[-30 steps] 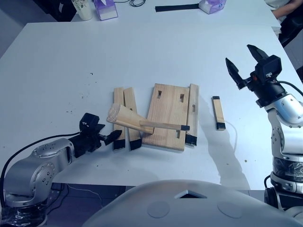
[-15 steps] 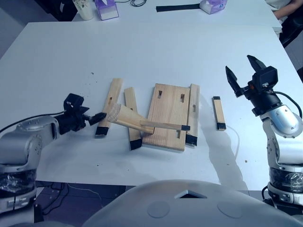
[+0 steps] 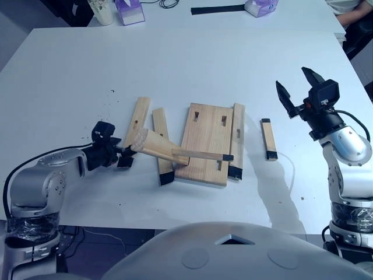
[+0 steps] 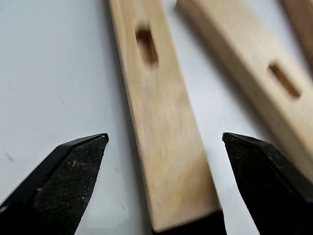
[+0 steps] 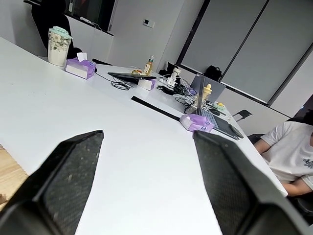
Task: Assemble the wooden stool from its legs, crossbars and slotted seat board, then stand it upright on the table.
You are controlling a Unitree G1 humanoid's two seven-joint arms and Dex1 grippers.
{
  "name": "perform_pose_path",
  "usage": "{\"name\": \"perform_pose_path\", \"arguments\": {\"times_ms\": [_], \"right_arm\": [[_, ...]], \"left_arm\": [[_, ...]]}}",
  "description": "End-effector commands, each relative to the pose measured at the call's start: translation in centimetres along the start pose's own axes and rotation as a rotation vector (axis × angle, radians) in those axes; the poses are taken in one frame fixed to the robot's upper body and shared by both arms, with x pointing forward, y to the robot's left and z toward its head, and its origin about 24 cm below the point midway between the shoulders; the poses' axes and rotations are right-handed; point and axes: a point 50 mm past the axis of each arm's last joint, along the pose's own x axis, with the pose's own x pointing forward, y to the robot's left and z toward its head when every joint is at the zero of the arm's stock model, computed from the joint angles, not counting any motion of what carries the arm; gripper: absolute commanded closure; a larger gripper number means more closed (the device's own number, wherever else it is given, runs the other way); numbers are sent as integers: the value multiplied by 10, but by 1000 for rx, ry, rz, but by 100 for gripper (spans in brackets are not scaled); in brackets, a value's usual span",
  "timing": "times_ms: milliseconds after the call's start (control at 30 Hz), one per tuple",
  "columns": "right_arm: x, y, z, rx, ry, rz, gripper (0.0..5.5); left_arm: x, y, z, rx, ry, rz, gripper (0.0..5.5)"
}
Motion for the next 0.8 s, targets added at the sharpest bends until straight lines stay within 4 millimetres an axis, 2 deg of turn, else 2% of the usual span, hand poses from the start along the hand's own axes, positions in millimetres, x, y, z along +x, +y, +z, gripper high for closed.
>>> {"name": "perform_pose_path", "arguments": {"times_ms": [33, 133, 300, 567, 667, 800], "right_arm": [[3, 1, -2, -4, 3, 20, 214], [6, 3, -3, -2, 4, 30, 214], [7, 3, -7, -2, 12, 37, 214], [10, 1, -6, -4, 6, 36, 214], [12, -1, -6, -3, 1, 32, 214], [16, -3, -5, -4, -8, 24, 214]], "left_arm": [[6, -8, -12, 2, 49, -13, 116], [13, -5, -19, -18, 54, 21, 116], [19, 7, -30, -57, 45, 81, 200], [24, 11, -42, -81, 51, 78, 315], [28, 10, -40, -97, 27, 75, 348], [35, 10, -25, -140, -53, 62, 348]]}}
